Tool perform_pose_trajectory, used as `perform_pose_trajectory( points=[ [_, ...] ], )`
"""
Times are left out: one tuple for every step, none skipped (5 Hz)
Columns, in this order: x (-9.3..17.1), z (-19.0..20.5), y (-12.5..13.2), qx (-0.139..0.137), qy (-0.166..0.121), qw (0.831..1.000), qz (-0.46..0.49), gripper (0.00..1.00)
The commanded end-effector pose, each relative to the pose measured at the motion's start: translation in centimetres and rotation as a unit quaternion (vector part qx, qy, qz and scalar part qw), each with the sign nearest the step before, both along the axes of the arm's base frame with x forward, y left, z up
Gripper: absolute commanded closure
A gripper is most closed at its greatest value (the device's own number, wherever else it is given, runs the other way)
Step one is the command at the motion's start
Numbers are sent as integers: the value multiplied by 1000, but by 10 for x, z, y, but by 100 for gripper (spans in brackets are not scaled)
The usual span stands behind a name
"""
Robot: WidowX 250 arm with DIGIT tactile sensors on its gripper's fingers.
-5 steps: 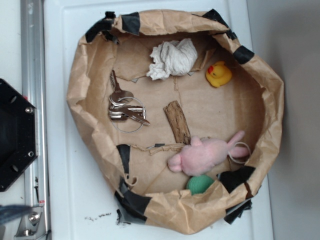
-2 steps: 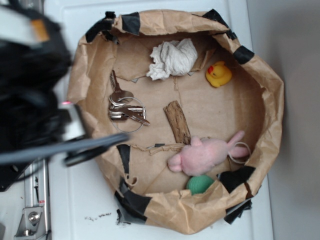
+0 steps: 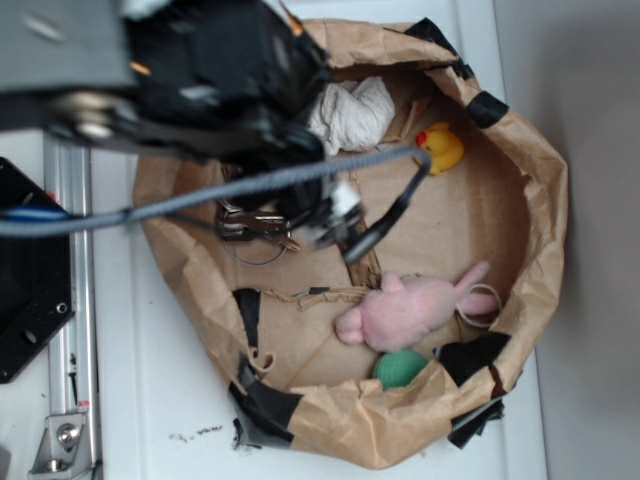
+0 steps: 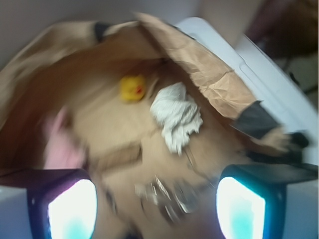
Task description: Grab the white paper.
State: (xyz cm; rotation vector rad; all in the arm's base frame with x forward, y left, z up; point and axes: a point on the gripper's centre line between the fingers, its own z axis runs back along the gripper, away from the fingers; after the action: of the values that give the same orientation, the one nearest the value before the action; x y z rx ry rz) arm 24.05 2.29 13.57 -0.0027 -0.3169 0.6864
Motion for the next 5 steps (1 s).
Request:
perform_pose_trajectory(
  points=[
    [14, -33, -2, 59, -64, 977, 194, 0],
    [23, -48, 7, 63, -41, 972, 221, 0],
    [27, -52, 24, 62, -40, 973, 218, 0],
    [36, -69, 45, 35, -27, 981, 189, 0],
    [36, -69, 45, 35, -27, 981, 189, 0]
  ],
)
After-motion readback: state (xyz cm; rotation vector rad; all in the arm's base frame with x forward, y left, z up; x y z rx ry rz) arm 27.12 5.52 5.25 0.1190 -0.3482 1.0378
